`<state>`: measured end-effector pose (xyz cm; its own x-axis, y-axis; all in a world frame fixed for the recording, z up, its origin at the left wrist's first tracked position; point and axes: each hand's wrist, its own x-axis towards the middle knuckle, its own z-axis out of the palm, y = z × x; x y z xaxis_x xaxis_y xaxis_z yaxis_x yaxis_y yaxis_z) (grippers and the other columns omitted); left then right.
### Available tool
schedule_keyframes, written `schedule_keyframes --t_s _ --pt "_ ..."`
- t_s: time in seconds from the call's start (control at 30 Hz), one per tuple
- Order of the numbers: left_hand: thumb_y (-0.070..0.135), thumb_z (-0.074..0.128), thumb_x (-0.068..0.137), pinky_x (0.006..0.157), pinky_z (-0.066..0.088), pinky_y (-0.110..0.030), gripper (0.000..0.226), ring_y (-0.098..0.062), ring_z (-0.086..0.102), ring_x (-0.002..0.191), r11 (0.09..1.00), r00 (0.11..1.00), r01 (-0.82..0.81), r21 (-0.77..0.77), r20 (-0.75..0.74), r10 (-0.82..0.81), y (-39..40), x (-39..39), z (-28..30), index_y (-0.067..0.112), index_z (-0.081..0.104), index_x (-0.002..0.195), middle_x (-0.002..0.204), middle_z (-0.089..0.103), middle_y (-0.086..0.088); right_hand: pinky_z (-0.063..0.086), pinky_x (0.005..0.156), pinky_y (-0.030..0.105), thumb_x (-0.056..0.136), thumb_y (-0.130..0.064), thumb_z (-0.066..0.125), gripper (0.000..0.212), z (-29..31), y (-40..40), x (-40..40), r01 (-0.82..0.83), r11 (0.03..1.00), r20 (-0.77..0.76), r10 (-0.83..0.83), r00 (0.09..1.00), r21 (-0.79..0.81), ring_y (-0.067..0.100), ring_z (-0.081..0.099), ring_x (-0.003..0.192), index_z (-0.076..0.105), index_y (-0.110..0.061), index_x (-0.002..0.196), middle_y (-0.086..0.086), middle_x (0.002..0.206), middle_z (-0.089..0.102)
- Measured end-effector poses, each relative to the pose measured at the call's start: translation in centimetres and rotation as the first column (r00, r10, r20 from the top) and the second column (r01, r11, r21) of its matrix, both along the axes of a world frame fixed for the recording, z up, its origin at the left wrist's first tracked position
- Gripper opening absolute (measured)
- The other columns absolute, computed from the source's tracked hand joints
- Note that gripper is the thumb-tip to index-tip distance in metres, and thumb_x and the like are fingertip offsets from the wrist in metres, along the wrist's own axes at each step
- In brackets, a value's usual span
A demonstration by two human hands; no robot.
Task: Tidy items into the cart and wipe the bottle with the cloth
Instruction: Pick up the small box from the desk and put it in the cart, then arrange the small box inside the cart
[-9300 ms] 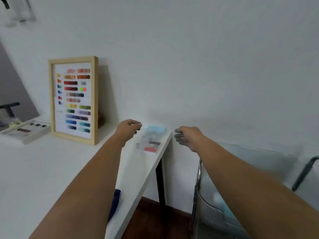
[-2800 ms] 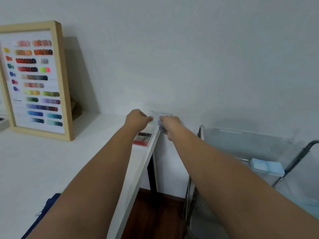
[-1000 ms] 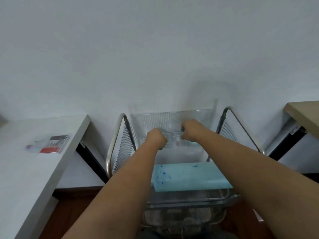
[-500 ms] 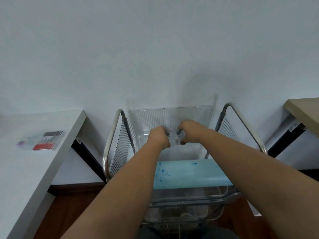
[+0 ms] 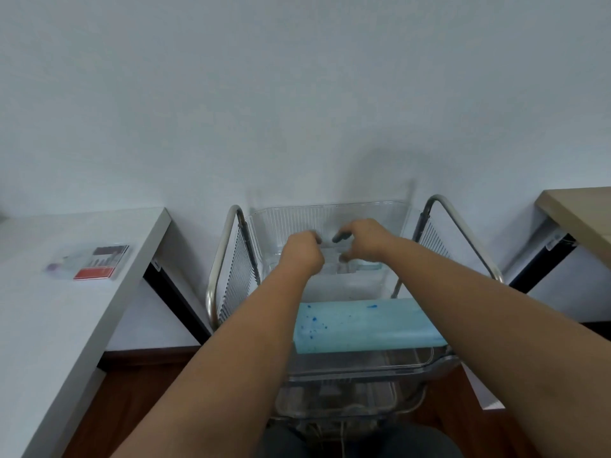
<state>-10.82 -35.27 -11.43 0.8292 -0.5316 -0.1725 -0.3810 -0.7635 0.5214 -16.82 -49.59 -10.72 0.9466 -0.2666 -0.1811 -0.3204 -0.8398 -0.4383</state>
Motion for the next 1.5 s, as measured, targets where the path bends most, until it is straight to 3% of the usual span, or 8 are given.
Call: schedule_keyframes --t_s 0.17,0.4,0.67,0.83,0.97,1.17,1.3,1.5 --pt "-0.004 0.049 0.088 0.08 0.05 -0.026 0.046 -0.02 0.062 0.102 0.966 0.985 -0.071 -0.248 0.133 0.106 3.4 0.1 6.5 0.022 0.064 0.122 0.126 0.062 -0.005 0.05 0.074 0.025 0.081 -0.011 0.071 0.018 3.7 3.3 0.3 0.076 0.916 0.284 -0.2 0.938 0.394 0.013 0.063 0.08 0.072 -0.021 0.096 0.0 0.087 0.069" --pt "0.013 0.064 0.088 0.054 0.043 -0.003 0.026 -0.009 0.066 0.085 0.851 0.965 -0.056 -0.522 0.188 0.18 15.9 3.6 13.2 0.028 0.069 0.109 0.101 0.068 0.006 0.052 0.068 0.029 0.08 -0.007 0.059 0.022 9.2 12.3 3.1 -0.094 0.825 0.475 -0.223 0.851 0.557 0.014 0.062 0.067 0.072 -0.025 0.083 0.003 0.077 0.068" --pt "0.015 0.068 0.087 0.079 0.052 -0.031 0.033 -0.019 0.063 0.1 0.879 0.885 -0.362 -0.311 0.182 0.429 31.0 10.5 10.4 0.024 0.067 0.118 0.114 0.069 0.001 0.037 0.053 0.009 0.084 -0.017 0.06 0.018 9.7 21.1 7.7 -0.256 0.894 0.431 0.08 0.899 0.369 0.002 0.056 0.068 0.071 -0.027 0.095 -0.008 0.084 0.063" --pt "0.017 0.072 0.085 0.058 0.042 -0.015 0.041 -0.002 0.06 0.075 0.876 0.877 -0.417 -0.241 0.147 0.458 35.2 12.8 8.2 0.025 0.064 0.125 0.121 0.066 0.0 0.042 0.069 0.019 0.085 -0.016 0.059 0.025 8.4 24.6 10.6 -0.298 0.909 0.346 0.19 0.919 0.291 0.015 0.058 0.086 0.067 -0.02 0.108 0.003 0.109 0.064" --pt "0.038 0.072 0.086 0.078 0.043 -0.025 0.044 -0.015 0.058 0.09 0.879 0.877 -0.447 -0.166 0.114 0.467 36.3 13.8 6.6 0.025 0.063 0.127 0.124 0.064 -0.002 0.038 0.085 0.021 0.082 -0.028 0.069 0.039 7.8 27.2 12.4 -0.385 0.898 0.25 0.331 0.91 0.213 0.016 0.054 0.113 0.061 -0.021 0.121 0.001 0.127 0.057" --pt "0.066 0.071 0.073 0.068 0.043 -0.028 0.059 -0.015 0.058 0.079 0.842 0.842 -0.534 -0.071 0.037 0.538 36.4 14.0 6.3 0.019 0.072 0.108 0.093 0.065 0.003 0.031 0.066 0.019 0.071 -0.047 0.077 0.061 6.6 30.6 13.3 -0.482 0.874 0.161 0.468 0.869 0.056 0.014 0.05 0.111 0.057 -0.027 0.126 -0.004 0.122 0.055" --pt "0.057 0.077 0.072 0.063 0.05 -0.029 0.047 -0.017 0.062 0.073 0.852 0.853 -0.522 -0.042 -0.043 0.521 35.8 13.7 7.2 0.015 0.073 0.09 0.078 0.067 -0.001 0.032 0.056 0.014 0.069 -0.039 0.076 0.059 6.5 31.5 13.0 -0.473 0.881 0.208 0.461 0.863 0.005 0.012 0.055 0.102 0.06 -0.025 0.124 -0.006 0.116 0.061" --pt "0.018 0.082 0.079 0.068 0.058 -0.03 0.036 -0.027 0.069 0.087 0.764 0.823 -0.563 -0.314 -0.294 0.486 34.7 12.0 8.7 0.009 0.06 0.105 0.104 0.067 -0.016 0.029 0.057 0.012 0.063 -0.033 0.075 0.058 7.1 31.0 12.1 -0.436 0.898 0.287 0.435 0.854 -0.062 0.013 0.052 0.098 0.064 -0.024 0.12 -0.004 0.111 0.064"
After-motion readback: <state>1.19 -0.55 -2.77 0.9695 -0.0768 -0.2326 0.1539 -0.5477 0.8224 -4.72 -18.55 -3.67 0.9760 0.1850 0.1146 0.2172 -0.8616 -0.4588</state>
